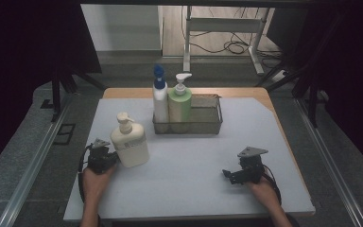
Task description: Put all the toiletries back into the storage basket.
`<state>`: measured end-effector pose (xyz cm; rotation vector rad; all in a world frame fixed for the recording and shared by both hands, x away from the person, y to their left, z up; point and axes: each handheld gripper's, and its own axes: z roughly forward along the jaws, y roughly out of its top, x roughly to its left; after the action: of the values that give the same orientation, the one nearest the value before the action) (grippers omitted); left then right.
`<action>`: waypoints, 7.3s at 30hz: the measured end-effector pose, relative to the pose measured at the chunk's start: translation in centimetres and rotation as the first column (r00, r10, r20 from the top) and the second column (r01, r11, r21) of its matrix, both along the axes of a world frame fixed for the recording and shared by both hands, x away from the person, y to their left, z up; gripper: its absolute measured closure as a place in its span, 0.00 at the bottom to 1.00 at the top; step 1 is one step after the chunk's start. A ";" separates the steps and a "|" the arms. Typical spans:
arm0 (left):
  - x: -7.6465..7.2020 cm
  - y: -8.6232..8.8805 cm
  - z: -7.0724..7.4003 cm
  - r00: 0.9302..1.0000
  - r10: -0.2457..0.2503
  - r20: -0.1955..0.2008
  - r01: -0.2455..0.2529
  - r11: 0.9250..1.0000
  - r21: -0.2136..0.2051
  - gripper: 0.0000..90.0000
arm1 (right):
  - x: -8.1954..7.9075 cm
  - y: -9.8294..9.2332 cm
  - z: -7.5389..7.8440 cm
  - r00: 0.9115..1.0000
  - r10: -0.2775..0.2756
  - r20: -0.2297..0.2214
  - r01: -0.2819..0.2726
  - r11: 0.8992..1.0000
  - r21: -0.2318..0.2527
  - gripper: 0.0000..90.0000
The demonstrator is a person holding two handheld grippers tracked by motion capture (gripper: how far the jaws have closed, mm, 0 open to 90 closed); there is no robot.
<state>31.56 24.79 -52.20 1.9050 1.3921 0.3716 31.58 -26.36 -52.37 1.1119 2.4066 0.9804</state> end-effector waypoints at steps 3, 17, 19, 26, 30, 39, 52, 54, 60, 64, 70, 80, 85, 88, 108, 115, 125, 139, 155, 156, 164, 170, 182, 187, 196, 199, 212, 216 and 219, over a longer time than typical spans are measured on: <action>-0.3 -0.3 0.0 1.000 -0.008 0.002 0.008 1.000 0.000 0.99 | 0.0 0.0 0.0 1.000 0.000 0.000 0.000 1.000 0.000 0.00; -1.8 -1.3 0.1 0.999 -0.049 0.001 0.049 0.999 0.012 0.99 | 0.0 0.0 0.0 1.000 -0.001 -0.003 0.001 1.000 0.001 0.00; -2.0 -1.5 0.1 0.998 -0.057 0.001 0.057 0.998 0.013 0.99 | 0.0 0.0 0.0 1.000 -0.001 -0.003 0.001 1.000 0.001 0.00; -2.8 -2.4 0.1 0.997 -0.080 -0.002 0.080 0.997 0.010 0.99 | 0.0 0.0 0.0 1.000 -0.001 -0.003 0.001 1.000 0.001 0.00; -3.1 -2.8 0.1 0.996 -0.088 -0.001 0.088 0.996 0.010 0.99 | 0.0 0.0 0.0 1.000 -0.001 -0.003 0.001 1.000 0.001 0.00; -3.9 -4.1 0.2 0.993 -0.115 -0.005 0.115 0.993 0.017 0.99 | 0.0 0.0 0.0 1.000 0.000 -0.003 0.000 1.000 0.001 0.00; -4.6 -6.3 0.4 0.983 -0.182 -0.012 0.182 0.983 0.038 0.99 | 0.0 0.0 0.0 1.000 0.000 -0.003 0.000 1.000 0.001 0.00; -4.7 -6.6 0.4 0.981 -0.191 -0.012 0.192 0.981 0.041 0.99 | 0.0 0.0 0.0 1.000 0.000 -0.003 0.000 1.000 0.001 0.00; -5.1 -7.5 0.4 0.976 -0.217 -0.012 0.218 0.975 0.044 0.99 | 0.0 0.0 0.0 1.000 0.001 -0.003 -0.001 1.000 0.000 0.00; -5.3 -8.0 0.4 0.973 -0.230 -0.012 0.231 0.972 0.045 0.99 | 0.0 0.0 0.0 1.000 0.000 -0.003 0.000 1.000 0.001 0.00; -5.4 -8.7 0.5 0.969 -0.246 -0.012 0.247 0.968 0.052 0.99 | 0.0 0.0 0.0 1.000 0.000 -0.003 0.000 1.000 0.001 0.00; -5.5 -10.0 0.5 0.959 -0.282 -0.007 0.282 0.957 0.061 0.99 | 0.0 0.0 0.0 1.000 0.000 -0.003 0.000 1.000 0.001 0.00; -5.4 -10.7 0.6 0.952 -0.305 -0.005 0.304 0.950 0.076 0.99 | 0.0 0.0 0.0 1.000 0.000 -0.003 0.000 1.000 0.001 0.00; -5.2 -11.1 0.6 0.950 -0.313 -0.004 0.312 0.947 0.080 0.99 | 0.0 0.0 0.0 1.000 0.000 -0.003 0.000 1.000 0.001 0.00; -5.3 -11.5 0.7 0.944 -0.329 0.019 0.326 0.942 0.076 0.85 | 0.0 0.0 0.0 1.000 0.002 -0.001 -0.002 1.000 0.000 0.00; -5.7 -10.1 1.1 0.959 -0.281 0.035 0.278 0.958 0.068 0.70 | -0.1 -0.1 0.2 1.000 0.013 0.009 -0.013 1.000 0.002 0.04; -5.5 -8.6 0.5 0.979 -0.205 0.020 0.201 0.970 0.135 0.43 | -0.5 0.4 1.0 0.999 0.036 0.028 -0.037 0.999 0.008 0.04; -5.2 -8.4 -0.1 0.991 -0.135 0.026 0.128 0.977 0.173 0.14 | -1.6 2.5 2.3 0.985 0.164 0.050 -0.167 0.984 0.065 0.03; -5.1 -8.2 -0.2 0.991 -0.133 0.018 0.129 0.979 0.159 0.14 | -1.7 5.3 4.2 0.967 0.240 0.081 -0.248 0.963 0.109 0.00; -5.1 -8.2 -0.2 0.991 -0.133 0.018 0.129 0.979 0.159 0.14 | -1.7 5.5 4.3 0.967 0.243 0.083 -0.251 0.961 0.116 0.00; -5.2 -8.3 -0.2 0.991 -0.130 0.023 0.125 0.979 0.160 0.14 | -1.3 7.4 5.2 0.960 0.261 0.104 -0.275 0.950 0.147 0.00; -5.2 -8.3 -0.2 0.991 -0.130 0.023 0.125 0.979 0.160 0.14 | -1.2 9.0 5.8 0.954 0.293 0.070 -0.301 0.937 0.180 0.00; -5.2 -8.3 -0.2 0.991 -0.129 0.023 0.123 0.980 0.159 0.14 | -1.2 12.1 7.6 0.945 0.315 0.083 -0.325 0.931 0.166 0.00; -5.2 -8.3 -0.2 0.991 -0.129 0.023 0.124 0.979 0.159 0.14 | -1.2 13.6 8.5 0.940 0.324 0.105 -0.337 0.930 0.149 0.00; -5.2 -8.3 -0.2 0.991 -0.130 0.021 0.125 0.979 0.159 0.14 | -0.7 16.2 9.2 0.936 0.335 0.111 -0.346 0.932 0.110 0.03; -5.2 -8.3 -0.2 0.991 -0.130 0.021 0.125 0.979 0.160 0.14 | -0.5 16.9 9.4 0.937 0.330 0.110 -0.343 0.932 0.121 0.04; -5.2 -8.3 -0.2 0.991 -0.128 0.024 0.122 0.980 0.158 0.14 | 0.2 19.9 10.2 0.942 0.317 0.109 -0.330 0.934 0.137 0.08; -5.2 -8.3 -0.2 0.991 -0.128 0.024 0.123 0.980 0.158 0.14 | 0.4 20.5 10.2 0.946 0.309 0.102 -0.321 0.936 0.146 0.11; -5.2 -8.3 -0.2 0.991 -0.128 0.024 0.123 0.980 0.158 0.14 | 0.5 21.1 10.2 0.947 0.304 0.104 -0.316 0.939 0.138 0.13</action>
<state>26.38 16.49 -52.43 2.0925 1.2441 0.4610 32.13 -5.25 -42.12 0.7303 2.5228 1.3030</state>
